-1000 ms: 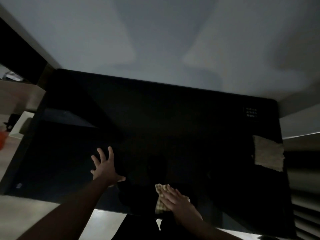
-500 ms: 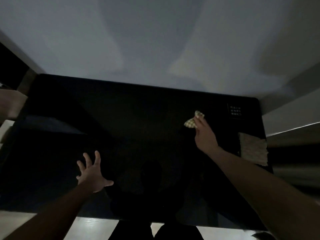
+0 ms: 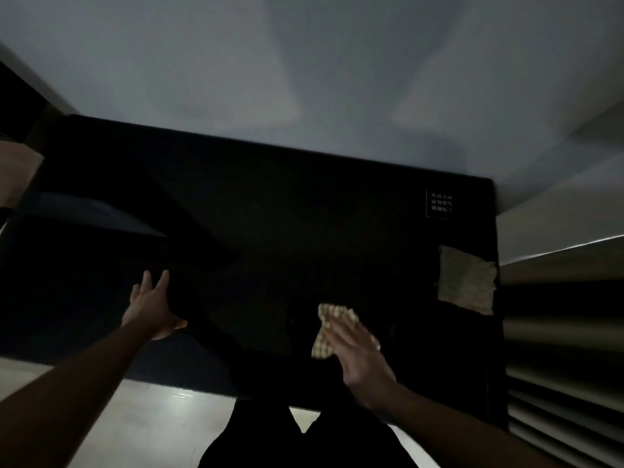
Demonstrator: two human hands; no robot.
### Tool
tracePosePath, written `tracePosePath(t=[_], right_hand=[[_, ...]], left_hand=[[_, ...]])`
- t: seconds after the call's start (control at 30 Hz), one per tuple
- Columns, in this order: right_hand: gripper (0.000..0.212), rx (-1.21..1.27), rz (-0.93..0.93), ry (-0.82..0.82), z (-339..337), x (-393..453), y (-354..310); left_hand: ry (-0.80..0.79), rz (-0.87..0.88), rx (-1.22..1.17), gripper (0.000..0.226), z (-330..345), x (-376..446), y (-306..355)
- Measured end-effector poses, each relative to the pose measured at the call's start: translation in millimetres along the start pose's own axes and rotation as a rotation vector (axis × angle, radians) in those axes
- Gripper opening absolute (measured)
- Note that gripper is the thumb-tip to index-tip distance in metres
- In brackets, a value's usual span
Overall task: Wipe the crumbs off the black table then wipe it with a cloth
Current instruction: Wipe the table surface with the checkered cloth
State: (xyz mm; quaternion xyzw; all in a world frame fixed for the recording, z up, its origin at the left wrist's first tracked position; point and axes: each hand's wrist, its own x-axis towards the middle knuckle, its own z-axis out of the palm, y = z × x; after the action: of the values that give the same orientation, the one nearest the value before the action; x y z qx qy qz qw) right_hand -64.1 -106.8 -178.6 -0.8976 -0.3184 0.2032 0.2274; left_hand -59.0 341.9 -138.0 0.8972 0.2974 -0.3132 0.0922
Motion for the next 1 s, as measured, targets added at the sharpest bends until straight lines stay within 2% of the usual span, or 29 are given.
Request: tracePosePath(t=[0.07,0.13,0.23,0.3,0.4,0.5,0.53,0.6,0.7,0.77,0.83,0.9,1.0], right_hand=[[0.052,0.084,-0.098,-0.097,16.7,-32.4,-4.4],[0.042,0.177,-0.137,-0.117,22.4,-44.2,-7.2],[0.049,0.300,-0.092,-0.175,1.3,-25.1,-20.1],[0.053,0.353,-0.074,-0.123,-11.5,7.4,-32.9],[0.060,0.236,-0.170,-0.137,-16.6,65.6,-57.0],[0.067,0.012,-0.218,-0.310,-6.2,88.5,-78.4],[0.070,-0.055,-0.229,-0.383,0.4,84.9,-79.1],[0.075,-0.132,-0.319,-0.415,14.3,61.7,-73.5],[0.079,-0.071,-0.386,-0.464,25.0,11.1,-47.6],[0.070,-0.037,-0.369,-0.548,10.7,-20.0,-30.2],[0.047,0.062,-0.266,-0.621,-16.2,-45.7,-15.6],[0.038,0.168,-0.096,-0.539,-37.9,-65.0,0.7],[0.040,0.228,0.100,-0.357,-66.8,-64.1,23.7]], left_hand=[[0.050,0.021,-0.027,0.115,9.7,-16.0,18.3],[0.054,0.014,-0.099,0.107,24.1,-35.3,35.7],[0.020,0.010,-0.163,0.101,46.2,-73.1,60.7],[0.010,0.040,-0.179,0.091,56.9,-97.2,73.3],[-0.005,0.050,-0.251,0.086,71.7,-120.8,74.5],[-0.004,0.033,-0.305,0.087,84.1,-135.9,60.0],[-0.005,0.032,-0.305,0.087,86.3,-139.8,56.1],[-0.002,0.024,-0.300,0.086,90.5,-144.0,51.1],[-0.020,0.016,-0.286,0.084,93.5,-146.0,52.7],[-0.027,0.024,-0.268,0.083,94.2,-144.7,59.4],[-0.024,0.033,-0.266,0.084,92.3,-140.7,69.6],[-0.040,0.062,-0.265,0.089,86.5,-135.5,83.3],[-0.029,0.127,-0.235,0.093,77.9,-123.0,108.3]])
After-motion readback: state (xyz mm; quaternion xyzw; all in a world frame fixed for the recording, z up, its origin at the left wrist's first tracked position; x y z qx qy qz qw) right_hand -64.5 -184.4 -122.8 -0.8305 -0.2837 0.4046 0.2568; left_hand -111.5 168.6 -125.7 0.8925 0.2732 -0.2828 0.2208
